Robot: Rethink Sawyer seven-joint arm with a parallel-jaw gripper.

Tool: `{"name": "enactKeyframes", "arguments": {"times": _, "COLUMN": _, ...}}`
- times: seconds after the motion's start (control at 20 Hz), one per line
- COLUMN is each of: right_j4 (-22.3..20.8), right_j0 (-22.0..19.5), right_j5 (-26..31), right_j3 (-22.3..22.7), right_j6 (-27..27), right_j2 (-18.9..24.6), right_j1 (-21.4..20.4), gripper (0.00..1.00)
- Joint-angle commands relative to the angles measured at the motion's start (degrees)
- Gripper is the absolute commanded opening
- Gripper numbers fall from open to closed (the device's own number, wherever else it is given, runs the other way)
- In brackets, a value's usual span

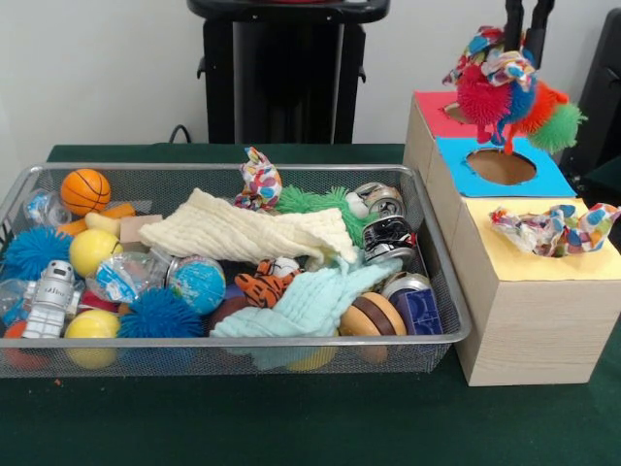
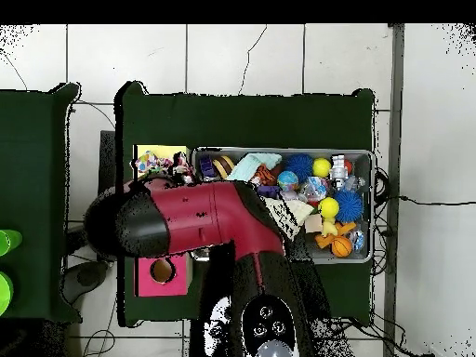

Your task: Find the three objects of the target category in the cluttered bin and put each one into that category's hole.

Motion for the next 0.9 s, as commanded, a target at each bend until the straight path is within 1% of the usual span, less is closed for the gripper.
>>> {"name": "enactKeyframes", "arguments": {"times": 0.05, "right_j4": 0.9, "right_j0": -5.0, "right_j5": -1.4, "right_j3": 12.3, "right_j6": 2.7, "right_j2": -1.2, "right_j1": -3.3, "gripper": 0.00}}
{"name": "enactKeyframes", "arguments": {"times": 0.25, "right_j4": -0.3, "right_j0": -8.7, "right_j5": -2.9, "right_j3": 15.6, "right_j6": -0.8, "right_j2": 0.1, "right_j1": -4.2, "gripper": 0.00}}
{"name": "enactKeyframes", "arguments": {"times": 0.55, "right_j4": -2.5, "right_j0": -13.9, "right_j5": -5.2, "right_j3": 18.0, "right_j6": -4.2, "right_j2": 2.8, "right_j1": -3.5, "gripper": 0.00}}
{"name": "enactKeyframes", "arguments": {"times": 0.6, "right_j4": -2.3, "right_j0": -15.5, "right_j5": -4.2, "right_j3": 19.1, "right_j6": -5.4, "right_j2": 4.6, "right_j1": -3.7, "gripper": 1.00}}
{"name": "enactKeyframes", "arguments": {"times": 0.75, "right_j4": 0.5, "right_j0": -17.3, "right_j5": -5.2, "right_j3": 21.0, "right_j6": -4.8, "right_j2": 6.7, "right_j1": -3.7, "gripper": 1.00}}
{"name": "enactKeyframes", "arguments": {"times": 0.9, "right_j4": -0.5, "right_j0": -16.4, "right_j5": -5.1, "right_j3": 20.4, "right_j6": -2.7, "right_j2": 6.5, "right_j1": -3.8, "gripper": 1.00}}
